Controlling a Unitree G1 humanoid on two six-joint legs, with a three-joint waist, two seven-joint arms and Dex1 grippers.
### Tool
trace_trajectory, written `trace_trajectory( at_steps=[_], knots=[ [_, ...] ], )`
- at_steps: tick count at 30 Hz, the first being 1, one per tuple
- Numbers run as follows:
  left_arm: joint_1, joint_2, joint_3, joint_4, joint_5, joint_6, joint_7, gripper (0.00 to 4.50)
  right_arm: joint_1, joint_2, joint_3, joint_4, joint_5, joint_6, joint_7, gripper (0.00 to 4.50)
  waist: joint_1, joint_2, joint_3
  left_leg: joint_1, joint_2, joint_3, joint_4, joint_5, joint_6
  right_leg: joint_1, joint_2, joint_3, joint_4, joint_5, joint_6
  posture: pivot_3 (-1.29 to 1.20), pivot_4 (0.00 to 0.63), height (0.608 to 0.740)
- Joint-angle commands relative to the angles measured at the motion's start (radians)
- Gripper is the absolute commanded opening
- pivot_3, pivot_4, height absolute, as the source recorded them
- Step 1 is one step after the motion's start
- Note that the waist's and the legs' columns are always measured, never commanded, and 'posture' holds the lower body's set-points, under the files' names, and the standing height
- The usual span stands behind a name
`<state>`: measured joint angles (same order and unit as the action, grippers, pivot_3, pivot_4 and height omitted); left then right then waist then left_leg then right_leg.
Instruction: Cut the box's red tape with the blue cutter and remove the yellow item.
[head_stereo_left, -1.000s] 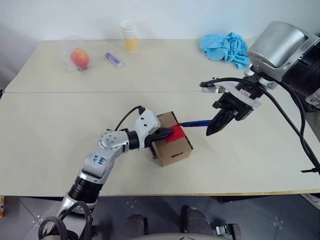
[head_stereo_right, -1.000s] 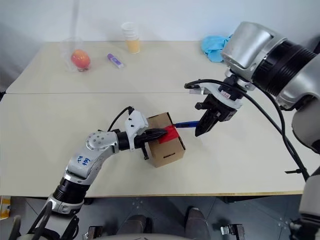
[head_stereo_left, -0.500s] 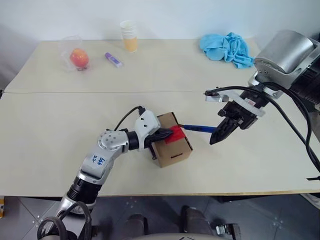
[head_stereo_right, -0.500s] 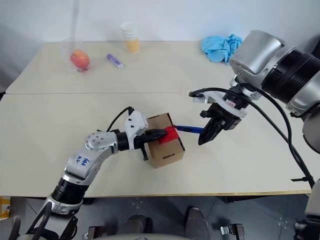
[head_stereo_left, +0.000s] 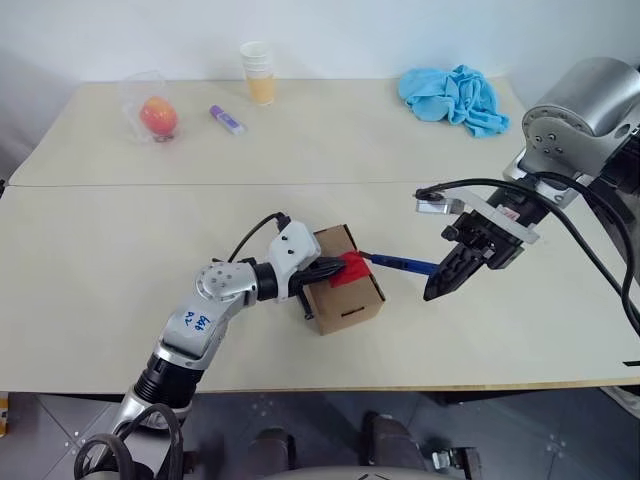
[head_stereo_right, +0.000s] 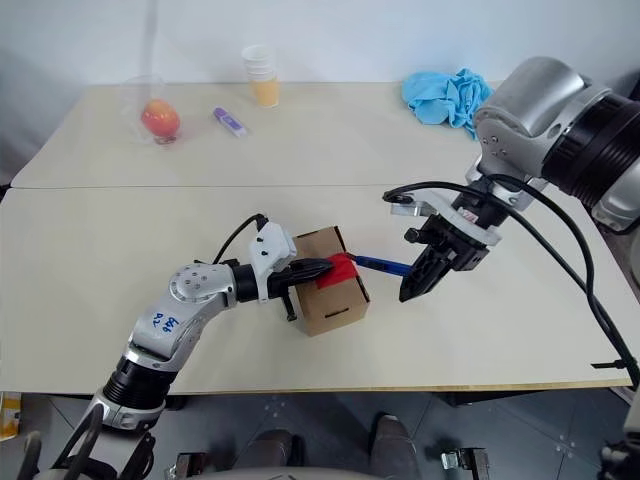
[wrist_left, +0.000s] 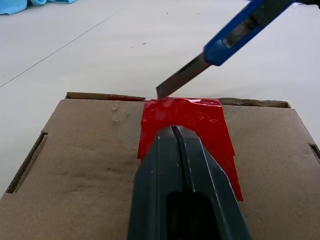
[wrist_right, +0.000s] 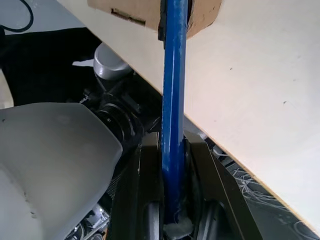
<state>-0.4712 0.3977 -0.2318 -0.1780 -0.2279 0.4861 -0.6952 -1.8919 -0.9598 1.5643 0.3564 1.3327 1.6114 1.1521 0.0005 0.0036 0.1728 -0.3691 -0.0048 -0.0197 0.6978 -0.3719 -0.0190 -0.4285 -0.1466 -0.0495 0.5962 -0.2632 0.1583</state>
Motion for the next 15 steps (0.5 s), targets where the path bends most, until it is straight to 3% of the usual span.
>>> trace_trajectory(
  at_steps=[1,15],
  knots=[
    [0.046,0.014,-0.057,0.082,0.044,0.058,-0.005,0.00,-0.014,0.002,-0.010,-0.019,0.077,0.003,-0.036,0.17,0.000,0.000,0.000,0.000,0.000,0.000,0.000,0.000,0.000,0.000,0.000,0.000,0.000,0.000,0.000,0.00,0.150,0.740],
    [0.053,0.023,-0.053,0.077,0.040,0.057,-0.005,0.00,0.053,0.037,-0.105,0.066,0.155,0.003,-0.201,0.17,-0.001,0.000,0.000,0.001,0.000,0.000,0.001,0.000,0.000,0.000,0.000,0.000,0.001,0.000,0.000,0.00,0.150,0.740]
  ],
)
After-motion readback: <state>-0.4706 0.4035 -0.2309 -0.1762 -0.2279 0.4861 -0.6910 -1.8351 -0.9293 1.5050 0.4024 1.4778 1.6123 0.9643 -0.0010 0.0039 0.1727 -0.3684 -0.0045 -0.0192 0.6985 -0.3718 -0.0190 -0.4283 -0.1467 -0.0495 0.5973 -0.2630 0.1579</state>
